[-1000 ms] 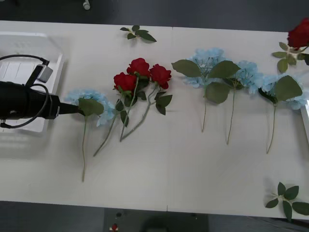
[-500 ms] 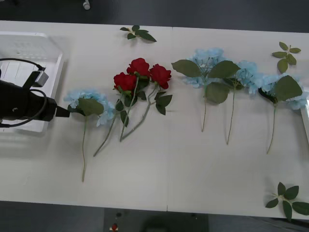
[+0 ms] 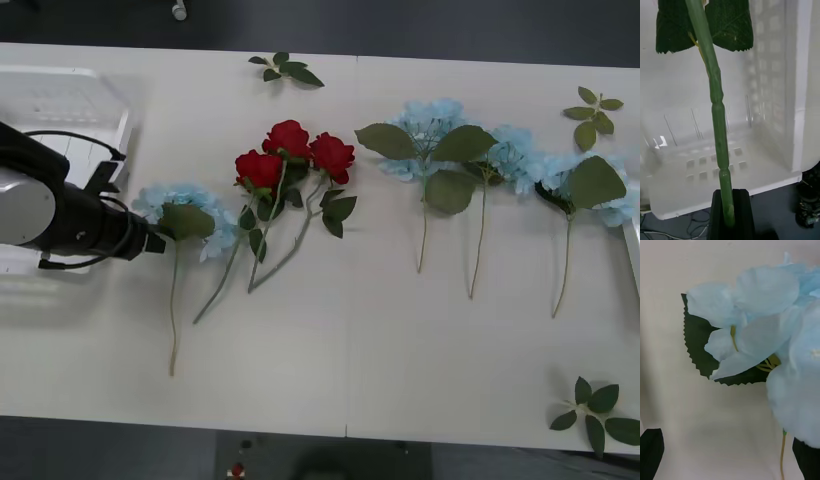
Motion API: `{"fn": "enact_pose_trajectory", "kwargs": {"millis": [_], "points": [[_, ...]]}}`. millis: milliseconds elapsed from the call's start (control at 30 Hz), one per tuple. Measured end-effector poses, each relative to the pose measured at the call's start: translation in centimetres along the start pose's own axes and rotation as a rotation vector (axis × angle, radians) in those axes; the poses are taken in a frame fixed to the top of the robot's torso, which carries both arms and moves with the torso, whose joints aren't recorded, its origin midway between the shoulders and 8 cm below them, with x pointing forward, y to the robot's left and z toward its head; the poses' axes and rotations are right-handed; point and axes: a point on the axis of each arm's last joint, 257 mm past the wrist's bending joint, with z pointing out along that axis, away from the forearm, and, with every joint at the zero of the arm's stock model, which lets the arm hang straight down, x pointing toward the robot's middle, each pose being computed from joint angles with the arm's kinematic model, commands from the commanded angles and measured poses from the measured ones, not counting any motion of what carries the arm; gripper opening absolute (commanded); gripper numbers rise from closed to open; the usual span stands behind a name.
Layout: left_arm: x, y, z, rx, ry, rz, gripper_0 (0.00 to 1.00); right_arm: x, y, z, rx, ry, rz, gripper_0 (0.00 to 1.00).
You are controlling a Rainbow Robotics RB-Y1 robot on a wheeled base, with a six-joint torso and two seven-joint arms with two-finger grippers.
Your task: Put the red flowers into the right box and the blue flowers into the left box
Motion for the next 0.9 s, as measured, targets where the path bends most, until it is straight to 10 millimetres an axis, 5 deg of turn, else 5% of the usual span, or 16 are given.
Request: {"fn": "enact_pose_trajectory", "kwargs": {"millis": [133,400,467,533,600,900], "points": [[0.3,-0.6,0.7,0.000,0.002,0.032,1.00,0.3,-0.7,1.5,0.004,-0.011,0.006,0.00],[1.0,-2.2,2.5,-0.015,0.004,0.079,1.00,0.2,2.0,4.4,-0.037,-0.009,0.012,0.00],[1.1,-2.3,3.0,-0.041,0.003,0.071,1.00,0.4,2.1,4.8,-0.036,-0.006,0.010,0.11],[1.0,-2.4,3.5,-0.073,-0.002,0.072,1.00,0.5,1.9,5.1,-0.026,-0.006,0.009,0.47],[0.8,-3.1,3.9,-0.082,-0.008,0.085,1.00,0.6,1.7,5.3,-0.020,-0.007,0.009,0.71],[0.0,-6.8,5.0,-0.063,-0.025,0.113,1.00,0.1,2.3,5.2,-0.044,-0.023,0.021,0.75]]}}
